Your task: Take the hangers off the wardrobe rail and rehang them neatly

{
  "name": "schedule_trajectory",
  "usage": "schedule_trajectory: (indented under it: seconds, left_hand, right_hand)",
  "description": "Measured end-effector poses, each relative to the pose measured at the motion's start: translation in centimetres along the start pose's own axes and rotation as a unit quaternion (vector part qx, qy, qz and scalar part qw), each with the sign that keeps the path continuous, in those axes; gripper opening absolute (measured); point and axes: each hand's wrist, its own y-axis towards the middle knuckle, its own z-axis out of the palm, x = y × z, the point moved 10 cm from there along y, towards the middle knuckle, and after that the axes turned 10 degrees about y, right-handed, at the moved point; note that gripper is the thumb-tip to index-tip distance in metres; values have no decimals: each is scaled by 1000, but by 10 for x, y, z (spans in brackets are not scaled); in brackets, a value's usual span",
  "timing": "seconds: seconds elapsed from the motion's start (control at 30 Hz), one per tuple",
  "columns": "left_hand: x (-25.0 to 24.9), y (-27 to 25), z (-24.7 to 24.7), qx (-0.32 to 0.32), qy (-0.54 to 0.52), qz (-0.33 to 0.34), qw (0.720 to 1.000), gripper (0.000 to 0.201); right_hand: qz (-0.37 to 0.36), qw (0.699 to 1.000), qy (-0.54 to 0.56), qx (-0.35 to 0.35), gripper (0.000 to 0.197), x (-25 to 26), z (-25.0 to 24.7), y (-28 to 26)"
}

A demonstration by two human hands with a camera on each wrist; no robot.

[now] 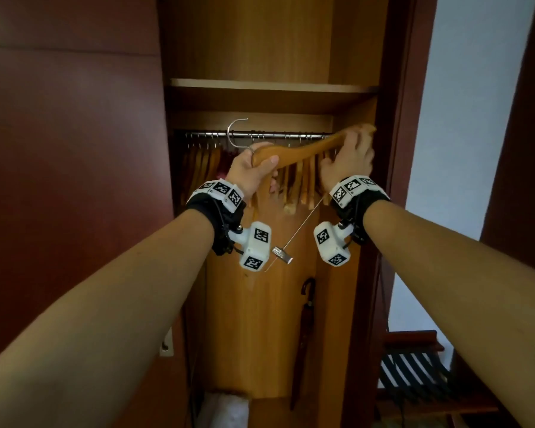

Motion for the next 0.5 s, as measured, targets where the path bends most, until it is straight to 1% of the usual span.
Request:
schedule_trajectory:
  seconds: [0.07, 0.13, 0.2, 0.3, 0.4, 0.47, 0.5]
  left_hand:
    - [-2, -5, -17, -38, -34, -2, 999, 38]
    - [-3, -11, -32, -73, -69, -2, 995, 28]
    - [-3, -18, -45, -104, -88, -2, 991, 23]
    - [-1, -26, -60, -144, -102, -15, 984, 24]
    - [0, -32, -69, -172, -124, -24, 977, 26]
    - [1, -34, -73, -188, -150, -33, 970, 28]
    - [0, -36, -75, -197, -168, -41, 965, 29]
  right_hand:
    - [-1, 997, 33, 75, 55, 15, 25, -13]
    - [2, 989, 54, 137, 61, 28, 46, -30]
    - [22, 980, 69, 188, 72, 37, 62, -48]
    - [67, 954, 81, 281, 93, 44, 85, -75]
    - [60, 931, 49, 357, 110, 52, 96, -100]
    - [47, 920, 5, 389, 113, 51, 100, -114]
    - [42, 918, -23, 393, 113, 49, 101, -119]
